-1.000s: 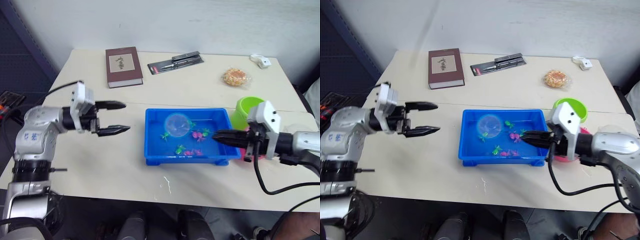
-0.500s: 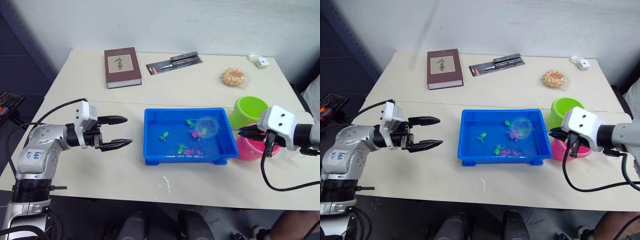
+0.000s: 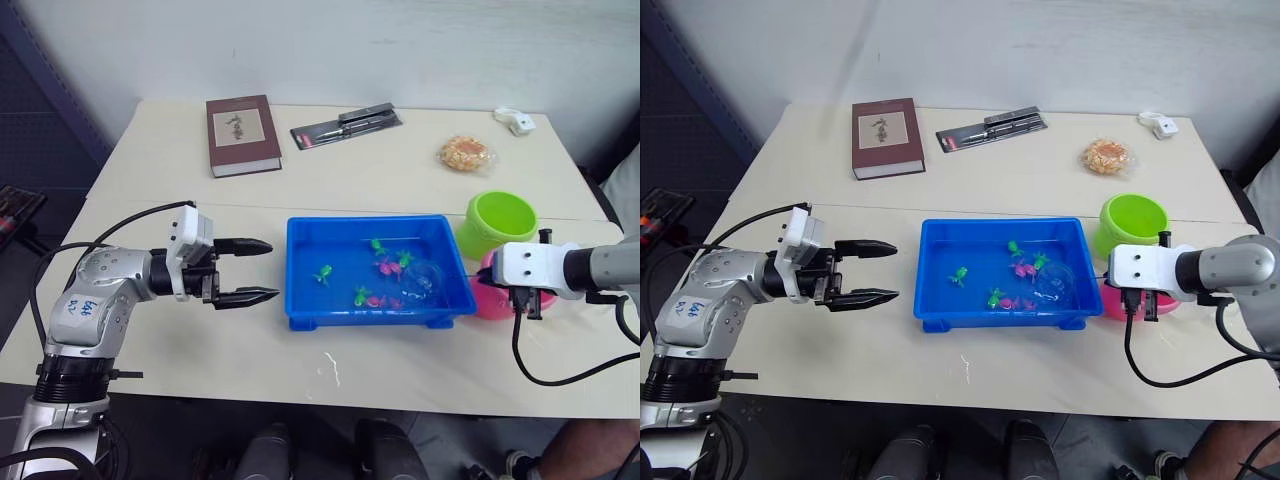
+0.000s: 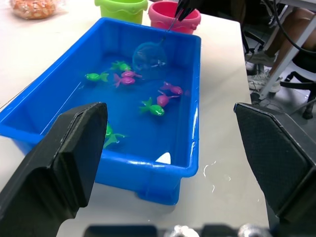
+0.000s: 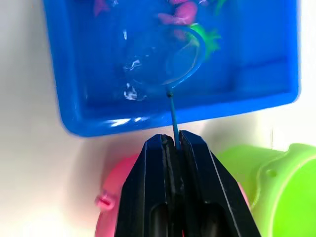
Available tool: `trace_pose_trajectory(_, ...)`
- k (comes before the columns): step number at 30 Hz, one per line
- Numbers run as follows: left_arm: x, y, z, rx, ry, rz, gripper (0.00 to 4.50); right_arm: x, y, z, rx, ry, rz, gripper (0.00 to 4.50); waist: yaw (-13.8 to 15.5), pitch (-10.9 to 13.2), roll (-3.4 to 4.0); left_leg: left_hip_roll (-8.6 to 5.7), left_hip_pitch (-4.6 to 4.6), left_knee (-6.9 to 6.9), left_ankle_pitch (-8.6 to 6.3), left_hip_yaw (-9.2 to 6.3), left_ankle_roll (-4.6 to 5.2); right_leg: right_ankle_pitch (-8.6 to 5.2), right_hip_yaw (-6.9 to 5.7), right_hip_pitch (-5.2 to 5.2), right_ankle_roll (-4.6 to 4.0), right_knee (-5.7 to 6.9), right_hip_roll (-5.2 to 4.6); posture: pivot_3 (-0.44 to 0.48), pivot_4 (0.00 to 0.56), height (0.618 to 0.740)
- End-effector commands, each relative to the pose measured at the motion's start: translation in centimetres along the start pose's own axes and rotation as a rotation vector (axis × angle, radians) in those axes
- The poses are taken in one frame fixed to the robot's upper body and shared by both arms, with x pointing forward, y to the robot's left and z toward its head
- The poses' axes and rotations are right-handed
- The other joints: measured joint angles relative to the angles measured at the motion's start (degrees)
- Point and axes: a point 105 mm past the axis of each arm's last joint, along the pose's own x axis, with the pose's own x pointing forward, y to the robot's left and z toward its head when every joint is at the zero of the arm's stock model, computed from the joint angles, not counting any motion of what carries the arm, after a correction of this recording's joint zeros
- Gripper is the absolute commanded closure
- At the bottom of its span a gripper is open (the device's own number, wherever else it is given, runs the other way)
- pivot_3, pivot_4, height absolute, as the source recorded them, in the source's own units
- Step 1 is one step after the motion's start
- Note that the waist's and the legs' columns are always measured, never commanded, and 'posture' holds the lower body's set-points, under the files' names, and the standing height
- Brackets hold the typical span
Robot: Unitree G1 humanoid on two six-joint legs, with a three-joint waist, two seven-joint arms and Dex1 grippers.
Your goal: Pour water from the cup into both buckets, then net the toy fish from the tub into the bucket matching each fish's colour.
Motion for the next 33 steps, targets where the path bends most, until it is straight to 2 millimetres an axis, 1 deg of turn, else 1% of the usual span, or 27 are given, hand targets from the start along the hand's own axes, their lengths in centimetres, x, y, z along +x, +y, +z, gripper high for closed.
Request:
trace_pose_trajectory(1, 0.3, -0.6, 1.0, 0.037, -0.026, -0.03, 0.11, -0.3, -0.4, 0.6, -0.067, 0.004, 0.028, 4.5, 0.0, 0.0, 0.0, 0.0, 0.0, 0.0, 0.0, 0.0, 0.0, 0.0, 0.0, 0.0, 0.0, 0.0, 0.0, 0.0, 0.15, 0.738)
trace_pose_trajectory(9, 0.2, -1.1, 0.6, 0.028, -0.026, -0.017, 0.11, 0.4, -0.2, 1.8, -0.084, -0.036, 0.103, 4.5, 0.0, 0.0, 0.01, 0.01, 0.0, 0.02, 0.0, 0.0, -0.01, 0.0, 0.0, 0.0, 0.0, 0.0, -0.02, 0.0, 0.15, 0.738)
trace_pose_trajectory(12, 0.1, -1.2, 0.5, 0.026, -0.025, -0.012, 0.11, 0.7, -0.1, 2.0, -0.079, -0.038, 0.125, 4.5, 0.0, 0.0, 0.01, 0.01, 0.0, 0.03, 0.0, -0.01, -0.01, 0.0, 0.0, 0.0, 0.0, 0.0, -0.01, 0.0, 0.15, 0.738)
trace_pose_trajectory(17, 0.0, -1.4, 0.3, 0.025, -0.018, -0.006, 0.11, 1.1, -0.1, 2.2, -0.009, -0.057, 0.15, 4.5, 0.0, 0.0, 0.01, 0.0, -0.01, 0.04, -0.01, -0.01, -0.01, 0.0, 0.0, 0.01, 0.0, 0.0, -0.03, 0.0, 0.15, 0.738)
trace_pose_trajectory(19, 0.0, -1.4, 0.3, 0.026, -0.017, -0.005, 0.11, 0.9, -0.2, 2.2, 0.011, -0.061, 0.157, 4.5, 0.0, 0.0, 0.01, 0.0, 0.0, 0.04, -0.01, -0.01, -0.01, 0.0, -0.01, 0.01, 0.0, 0.0, -0.02, 0.0, 0.15, 0.738)
trace_pose_trajectory(23, 0.0, -1.4, 0.2, 0.026, -0.013, 0.0, 0.11, -0.3, -0.6, 1.8, 0.063, -0.058, 0.184, 4.5, 0.0, 0.0, 0.01, 0.0, 0.0, 0.05, -0.01, -0.01, -0.01, 0.0, 0.0, 0.01, 0.0, 0.01, -0.03, 0.0, 0.15, 0.738)
trace_pose_trajectory(26, 0.0, -1.4, 0.1, 0.026, -0.013, 0.002, 0.11, -0.8, -1.0, 2.1, 0.118, -0.091, 0.186, 4.5, 0.0, 0.0, 0.01, 0.0, 0.0, 0.04, -0.01, -0.02, -0.01, 0.0, -0.01, 0.0, 0.0, 0.01, -0.03, 0.0, 0.15, 0.738)
trace_pose_trajectory(29, 0.0, -1.3, 0.0, 0.025, -0.012, 0.004, 0.11, -1.1, -1.2, 2.3, 0.167, -0.114, 0.189, 4.5, 0.0, 0.0, 0.01, 0.01, 0.0, 0.04, -0.01, -0.02, -0.01, 0.0, 0.0, 0.0, 0.0, 0.01, -0.03, 0.0, 0.15, 0.738)
trace_pose_trajectory(33, 0.0, -1.3, -0.1, 0.024, -0.01, 0.004, 0.11, -1.3, -1.8, 2.1, 0.234, -0.137, 0.167, 4.5, 0.0, 0.0, 0.01, 0.0, 0.0, 0.04, -0.01, -0.02, -0.01, 0.0, 0.0, 0.0, 0.0, 0.0, -0.04, 0.0, 0.15, 0.738)
